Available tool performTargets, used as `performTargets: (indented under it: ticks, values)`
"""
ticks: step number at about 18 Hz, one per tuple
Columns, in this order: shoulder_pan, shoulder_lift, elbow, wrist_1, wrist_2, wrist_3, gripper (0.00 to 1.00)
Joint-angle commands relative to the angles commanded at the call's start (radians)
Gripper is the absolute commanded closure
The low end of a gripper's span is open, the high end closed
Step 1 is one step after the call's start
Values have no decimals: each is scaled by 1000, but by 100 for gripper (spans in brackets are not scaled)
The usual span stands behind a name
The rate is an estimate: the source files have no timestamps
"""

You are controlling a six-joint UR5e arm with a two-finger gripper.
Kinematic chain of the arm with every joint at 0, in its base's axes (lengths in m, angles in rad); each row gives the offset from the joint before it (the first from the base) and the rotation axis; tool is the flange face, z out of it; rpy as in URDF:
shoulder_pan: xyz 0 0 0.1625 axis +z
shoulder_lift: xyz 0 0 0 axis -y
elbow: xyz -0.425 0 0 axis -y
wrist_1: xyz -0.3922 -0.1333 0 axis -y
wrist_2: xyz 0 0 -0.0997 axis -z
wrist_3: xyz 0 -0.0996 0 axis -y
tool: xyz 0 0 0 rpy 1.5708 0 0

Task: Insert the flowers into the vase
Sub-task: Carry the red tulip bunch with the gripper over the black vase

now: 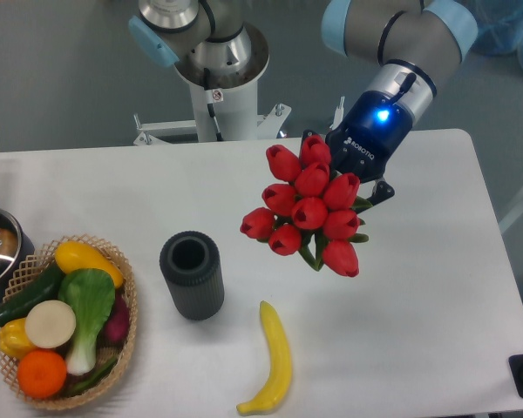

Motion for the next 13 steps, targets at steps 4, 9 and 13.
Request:
performTargets:
  ticks: [4, 9, 13]
  values:
    - [-34, -6, -11, 0, -61, 52, 67]
    - [-81, -48, 2, 29, -154, 63, 67]
    - [-97, -54, -60, 46, -305, 162, 67]
